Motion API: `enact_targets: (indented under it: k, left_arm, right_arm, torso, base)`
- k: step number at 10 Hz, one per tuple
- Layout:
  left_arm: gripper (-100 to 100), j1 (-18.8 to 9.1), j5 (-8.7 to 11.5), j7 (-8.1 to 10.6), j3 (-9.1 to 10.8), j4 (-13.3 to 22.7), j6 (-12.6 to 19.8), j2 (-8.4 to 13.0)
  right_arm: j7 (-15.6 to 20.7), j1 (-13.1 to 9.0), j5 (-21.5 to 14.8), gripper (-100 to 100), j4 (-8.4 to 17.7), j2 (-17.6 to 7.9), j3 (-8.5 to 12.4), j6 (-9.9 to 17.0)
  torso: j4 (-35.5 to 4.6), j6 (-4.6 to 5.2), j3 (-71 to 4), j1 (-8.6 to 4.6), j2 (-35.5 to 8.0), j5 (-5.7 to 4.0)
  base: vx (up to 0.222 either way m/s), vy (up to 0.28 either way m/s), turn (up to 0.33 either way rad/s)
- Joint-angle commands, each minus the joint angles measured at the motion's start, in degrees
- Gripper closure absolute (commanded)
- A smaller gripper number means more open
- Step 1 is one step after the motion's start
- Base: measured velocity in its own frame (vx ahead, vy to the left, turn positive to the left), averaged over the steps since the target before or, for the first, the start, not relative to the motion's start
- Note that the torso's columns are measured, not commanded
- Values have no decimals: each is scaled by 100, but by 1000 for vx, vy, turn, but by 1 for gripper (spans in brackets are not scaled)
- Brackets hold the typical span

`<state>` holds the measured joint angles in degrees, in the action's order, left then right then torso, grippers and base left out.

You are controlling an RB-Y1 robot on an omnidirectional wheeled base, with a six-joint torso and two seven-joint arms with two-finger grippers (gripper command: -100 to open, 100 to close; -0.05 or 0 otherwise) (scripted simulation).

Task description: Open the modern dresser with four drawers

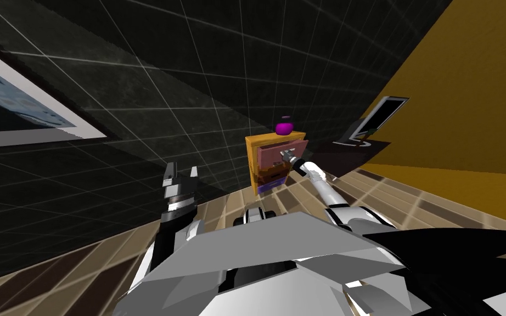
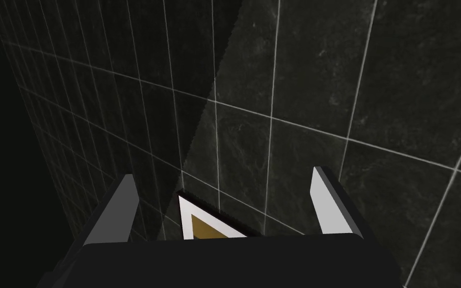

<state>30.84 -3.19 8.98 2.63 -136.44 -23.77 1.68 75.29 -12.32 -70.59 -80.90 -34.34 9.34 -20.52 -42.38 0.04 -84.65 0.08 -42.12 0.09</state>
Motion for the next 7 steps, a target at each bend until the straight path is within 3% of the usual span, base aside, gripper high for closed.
enact_targets:
  k: [1, 2, 3, 7]
  left_arm:
    - [0, 0, 0, 0, 0, 0, 0, 0]
    - [0, -1, 0, 0, 0, 0, 0, 0]
    - [0, -2, 0, 0, 0, 0, 0, 0]
    - [0, 2, 0, 0, -1, -1, -1, -1]
  right_arm:
    - [-16, 27, 21, 100, -47, -18, -3, -54]
    - [-23, 38, 30, 100, -66, -25, -4, -75]
    - [-168, -69, 59, -100, 12, -220, 1, -111]
    - [-569, -265, 138, -100, 170, -737, 6, -225]
  torso:
    - [6, 3, 5, -6, -14, -4]
    - [7, 5, 22, -23, -40, -15]
    - [7, 7, 27, -21, -44, -18]
    - [14, -12, -10, 9, 11, -1]
  base:
    - [-195, -48, -55]
    - [-225, -29, -58]
    - [-110, 23, -16]
    - [15, 70, 3]
